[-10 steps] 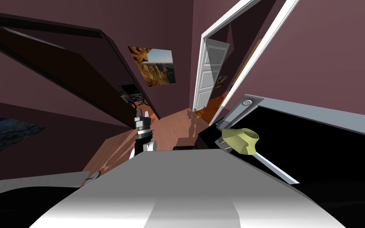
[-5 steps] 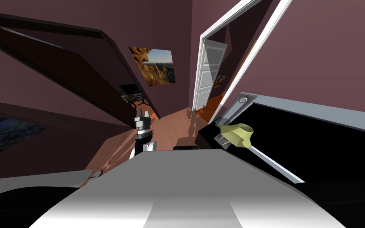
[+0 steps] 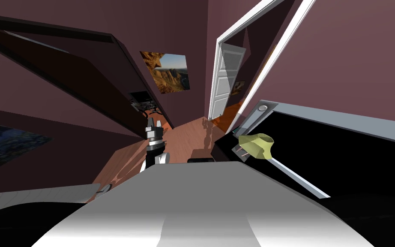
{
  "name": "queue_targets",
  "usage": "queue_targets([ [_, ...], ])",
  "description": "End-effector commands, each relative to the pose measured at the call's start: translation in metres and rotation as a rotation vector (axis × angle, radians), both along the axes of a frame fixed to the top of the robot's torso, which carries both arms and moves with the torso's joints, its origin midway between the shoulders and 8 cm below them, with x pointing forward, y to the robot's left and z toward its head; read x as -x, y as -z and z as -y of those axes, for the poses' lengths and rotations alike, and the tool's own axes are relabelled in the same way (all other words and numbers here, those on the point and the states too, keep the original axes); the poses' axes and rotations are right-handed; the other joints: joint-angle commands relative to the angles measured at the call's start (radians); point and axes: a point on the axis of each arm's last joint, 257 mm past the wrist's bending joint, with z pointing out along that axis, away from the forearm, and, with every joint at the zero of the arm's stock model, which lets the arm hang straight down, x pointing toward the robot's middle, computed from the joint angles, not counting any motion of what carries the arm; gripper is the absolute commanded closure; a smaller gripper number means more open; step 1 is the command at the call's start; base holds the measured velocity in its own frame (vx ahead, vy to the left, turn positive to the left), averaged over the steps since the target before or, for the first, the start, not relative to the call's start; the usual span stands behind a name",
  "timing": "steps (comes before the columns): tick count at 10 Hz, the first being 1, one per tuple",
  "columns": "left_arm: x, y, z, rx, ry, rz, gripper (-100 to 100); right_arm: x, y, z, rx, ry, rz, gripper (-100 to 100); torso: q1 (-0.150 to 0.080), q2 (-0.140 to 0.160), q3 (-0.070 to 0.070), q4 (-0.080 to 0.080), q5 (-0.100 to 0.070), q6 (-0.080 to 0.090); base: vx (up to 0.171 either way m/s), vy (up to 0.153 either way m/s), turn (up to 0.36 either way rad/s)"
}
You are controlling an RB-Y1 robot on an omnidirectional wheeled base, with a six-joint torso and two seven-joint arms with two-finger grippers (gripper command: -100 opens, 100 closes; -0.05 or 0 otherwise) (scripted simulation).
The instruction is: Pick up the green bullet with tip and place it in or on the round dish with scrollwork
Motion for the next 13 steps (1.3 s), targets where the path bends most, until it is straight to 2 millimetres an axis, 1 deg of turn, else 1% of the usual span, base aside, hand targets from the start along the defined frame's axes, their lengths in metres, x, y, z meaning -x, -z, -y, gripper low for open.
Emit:
queue_targets([
  [1, 0.000, 0.000, 0.000, 0.000, 0.000, 0.000, 0, 0.010, -0.021, 0.023, 0.048, -0.028, -0.038, 100, 0.000, 0.000, 0.000, 0.000, 0.000, 0.000, -0.166, 0.030, -0.048],
  [2, 0.000, 0.000, 0.000, 0.000, 0.000, 0.000, 0, 0.010, -0.021, 0.023, 0.048, -0.028, -0.038, 100, 0.001, 0.005, 0.003, 0.001, 0.001, 0.000, -0.116, 0.002, -0.029],
  [4, 0.000, 0.000, 0.000, 0.000, 0.000, 0.000, 0, 0.015, -0.040, 0.044, 0.091, -0.055, -0.069, 100, 0.000, 0.002, 0.001, 0.001, 0.000, -0.001, -0.084, 0.006, -0.023],
  [5, 0.000, 0.000, 0.000, 0.000, 0.000, 0.000, 0, 0.019, -0.059, 0.063, 0.129, -0.084, -0.097, 100, 0.000, 0.002, 0.001, 0.000, 0.001, -0.001, -0.140, -0.004, -0.045],
  [6, 0.000, 0.000, 0.000, 0.000, 0.000, 0.000, 0, 0.022, -0.055, 0.057, 0.117, -0.093, -0.110, 100, 0.000, 0.004, 0.002, 0.000, 0.002, -0.001, -0.144, -0.002, -0.031],
  [7, 0.000, 0.000, 0.000, 0.000, 0.000, 0.000, 0, 0.019, -0.059, 0.063, 0.129, -0.084, -0.097, 100, 0.001, 0.005, 0.003, 0.001, 0.000, -0.001, -0.072, -0.001, -0.012],
  [8, 0.000, 0.000, 0.000, 0.000, 0.000, 0.000, 0, 0.020, -0.077, 0.079, 0.162, -0.113, -0.124, 100, 0.000, 0.001, 0.001, 0.001, 0.000, -0.002, -0.075, -0.011, -0.046],
  [9, 0.000, 0.000, 0.000, 0.000, 0.000, 0.000, 0, 0.020, -0.085, 0.086, 0.177, -0.127, -0.136, 100, 0.000, 0.000, 0.000, 0.000, 0.001, -0.003, -0.120, -0.036, -0.042],
  [10, 0.000, 0.000, 0.000, 0.000, 0.000, 0.000, 0, 0.020, -0.099, 0.099, 0.201, -0.153, -0.159, 100, -0.001, 0.002, 0.001, 0.000, 0.001, -0.002, -0.148, -0.055, -0.052],
  [12, 0.000, 0.000, 0.000, 0.000, 0.000, 0.000, 0, 0.020, -0.099, 0.099, 0.201, -0.153, -0.159, 100, -0.001, 0.002, 0.001, 0.000, 0.000, -0.002, -0.080, -0.023, -0.020],
  [13, 0.000, 0.000, 0.000, 0.000, 0.000, 0.000, 0, 0.019, -0.110, 0.108, 0.218, -0.172, -0.175, 100, 0.000, -0.001, -0.001, 0.000, 0.000, -0.003, -0.047, -0.021, -0.043],
])
